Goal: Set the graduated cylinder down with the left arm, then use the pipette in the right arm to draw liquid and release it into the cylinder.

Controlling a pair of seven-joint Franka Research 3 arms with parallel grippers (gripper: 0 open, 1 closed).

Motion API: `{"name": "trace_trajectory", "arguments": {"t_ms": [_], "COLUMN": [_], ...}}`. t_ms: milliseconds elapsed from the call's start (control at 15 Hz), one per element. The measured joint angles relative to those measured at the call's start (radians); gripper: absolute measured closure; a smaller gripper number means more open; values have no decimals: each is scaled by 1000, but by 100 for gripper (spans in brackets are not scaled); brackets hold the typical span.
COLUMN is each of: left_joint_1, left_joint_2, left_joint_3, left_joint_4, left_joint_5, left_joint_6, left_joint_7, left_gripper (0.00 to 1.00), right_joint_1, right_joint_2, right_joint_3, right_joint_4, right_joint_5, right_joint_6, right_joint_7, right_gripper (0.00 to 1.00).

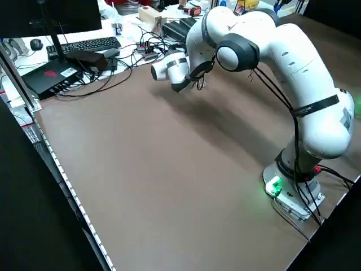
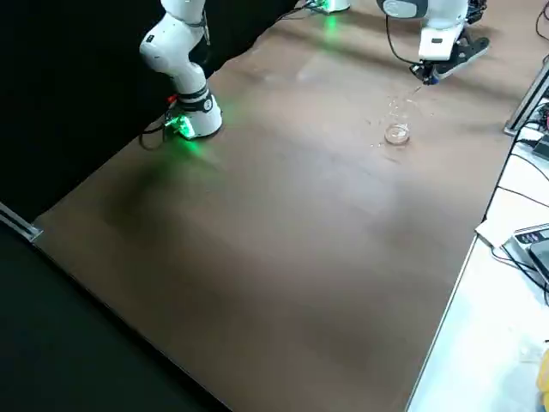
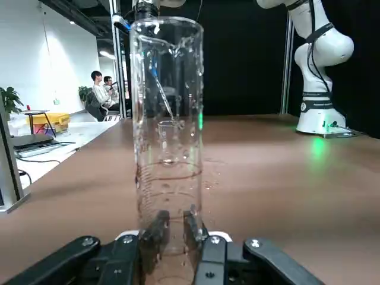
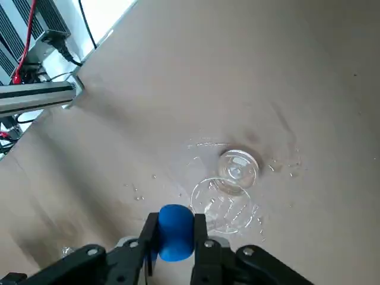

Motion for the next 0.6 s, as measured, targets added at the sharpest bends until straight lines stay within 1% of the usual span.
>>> {"name": "trace_trajectory", "arguments": {"t_ms": [333, 467, 600], "left_joint_1": [-4, -23, -55], "left_joint_2": [0, -1, -1], "left_joint_3": [-34, -63, -72], "left_joint_4": [0, 0, 0], "left_joint_5": [-6, -27, -59], "left_joint_6": [12, 52, 83], "left_joint_7": [-17, -27, -32], "left_gripper": [78, 78, 78], "right_joint_1": [0, -3, -8], "right_joint_2": [-1, -2, -2], "right_joint_3": [0, 0, 0], "right_joint_4": [0, 0, 0], "right_joint_5": [0, 0, 1], "right_joint_6": [0, 1, 2], "right_joint_7": [0, 0, 0], "right_gripper": [72, 72, 72]}}
